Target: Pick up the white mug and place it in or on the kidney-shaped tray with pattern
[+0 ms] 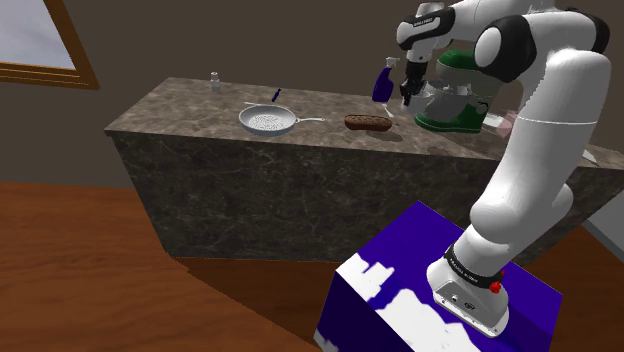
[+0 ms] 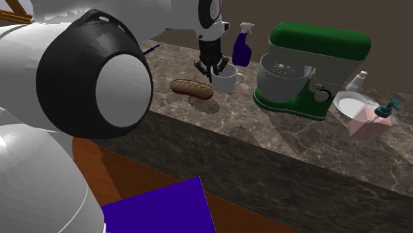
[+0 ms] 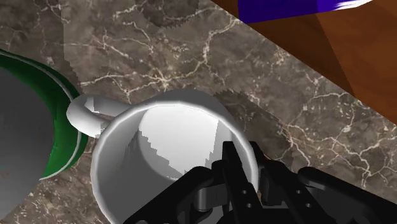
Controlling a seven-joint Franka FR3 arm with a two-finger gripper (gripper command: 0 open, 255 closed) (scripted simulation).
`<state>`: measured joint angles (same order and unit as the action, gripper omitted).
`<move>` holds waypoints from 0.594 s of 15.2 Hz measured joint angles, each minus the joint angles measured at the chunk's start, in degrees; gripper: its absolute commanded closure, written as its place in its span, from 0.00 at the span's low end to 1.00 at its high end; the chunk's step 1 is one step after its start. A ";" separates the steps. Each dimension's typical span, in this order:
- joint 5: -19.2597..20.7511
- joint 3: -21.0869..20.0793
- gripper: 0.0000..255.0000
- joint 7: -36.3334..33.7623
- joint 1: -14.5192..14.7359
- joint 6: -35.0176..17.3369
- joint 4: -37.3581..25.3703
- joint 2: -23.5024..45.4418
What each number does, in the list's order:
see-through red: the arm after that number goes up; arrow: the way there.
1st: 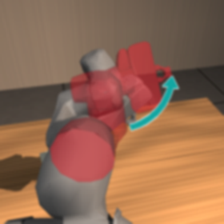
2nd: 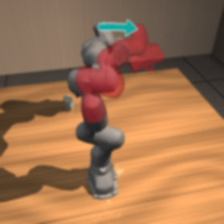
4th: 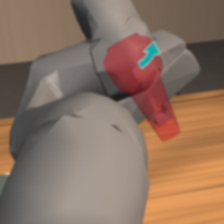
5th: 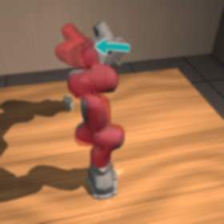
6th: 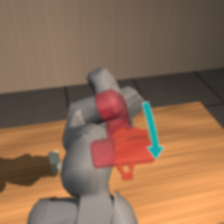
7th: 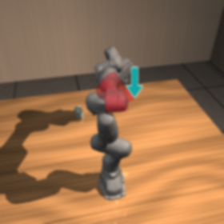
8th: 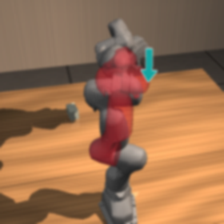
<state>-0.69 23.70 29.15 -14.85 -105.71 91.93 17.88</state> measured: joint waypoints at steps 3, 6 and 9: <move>-0.60 -1.21 1.00 -2.83 1.61 1.94 -3.79 2.20; -1.24 -2.38 1.00 -5.64 3.17 4.19 -8.12 4.61; -2.23 -3.62 1.00 -8.48 4.44 6.24 -13.88 8.63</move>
<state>-2.92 20.07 20.68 -10.41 -99.47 78.05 26.50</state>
